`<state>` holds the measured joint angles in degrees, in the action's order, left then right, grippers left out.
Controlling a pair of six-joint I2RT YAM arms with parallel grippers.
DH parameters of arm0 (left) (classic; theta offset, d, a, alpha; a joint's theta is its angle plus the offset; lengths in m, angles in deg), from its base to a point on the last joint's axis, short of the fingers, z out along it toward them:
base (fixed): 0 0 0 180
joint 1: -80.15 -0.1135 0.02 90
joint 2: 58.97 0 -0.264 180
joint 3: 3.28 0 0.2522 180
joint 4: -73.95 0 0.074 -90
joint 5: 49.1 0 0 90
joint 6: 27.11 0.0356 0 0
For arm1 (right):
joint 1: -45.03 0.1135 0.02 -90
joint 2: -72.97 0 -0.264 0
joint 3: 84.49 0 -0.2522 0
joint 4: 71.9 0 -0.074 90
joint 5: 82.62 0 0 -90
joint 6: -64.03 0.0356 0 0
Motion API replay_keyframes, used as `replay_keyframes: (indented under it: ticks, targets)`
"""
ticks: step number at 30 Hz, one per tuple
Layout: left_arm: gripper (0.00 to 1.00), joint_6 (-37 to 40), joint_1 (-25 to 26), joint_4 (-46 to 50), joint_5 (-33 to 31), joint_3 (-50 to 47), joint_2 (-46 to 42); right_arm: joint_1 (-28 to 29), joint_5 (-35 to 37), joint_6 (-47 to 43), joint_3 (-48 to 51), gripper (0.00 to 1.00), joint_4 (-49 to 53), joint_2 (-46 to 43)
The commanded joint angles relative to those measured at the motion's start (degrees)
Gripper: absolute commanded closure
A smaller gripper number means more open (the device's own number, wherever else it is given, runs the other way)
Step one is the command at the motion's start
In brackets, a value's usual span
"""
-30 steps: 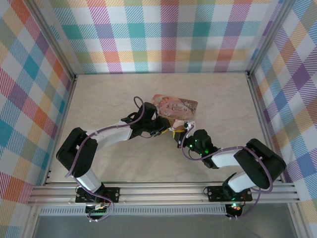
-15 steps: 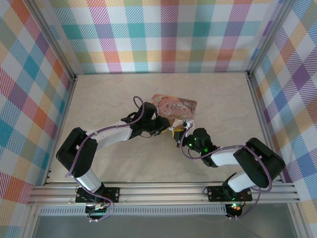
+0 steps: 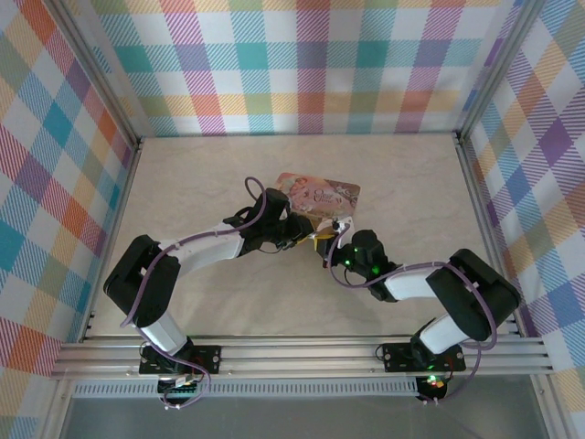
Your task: Unlock a padlock with a key
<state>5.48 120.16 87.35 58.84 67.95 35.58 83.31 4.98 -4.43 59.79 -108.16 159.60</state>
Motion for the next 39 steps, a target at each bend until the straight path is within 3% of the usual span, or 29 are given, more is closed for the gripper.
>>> replay_keyframes:
  ticks: [1,18,27,39]
  targets:
    - [0.76,-0.2,2.5,1.3,7.7,0.3,0.8,-0.7,0.6,-0.3,-4.1,1.00,-5.7,0.1]
    - [0.77,-2.0,2.2,-4.7,5.6,0.9,8.9,-0.8,0.4,5.4,-0.5,1.00,-10.1,10.9]
    - [0.75,-2.1,1.7,-5.1,4.9,0.2,8.7,-0.7,1.2,6.8,0.6,1.00,-10.0,11.4]
    - [0.49,1.0,-1.4,-0.9,4.4,-0.7,1.2,-0.7,-0.2,9.4,0.8,1.00,-10.3,12.3]
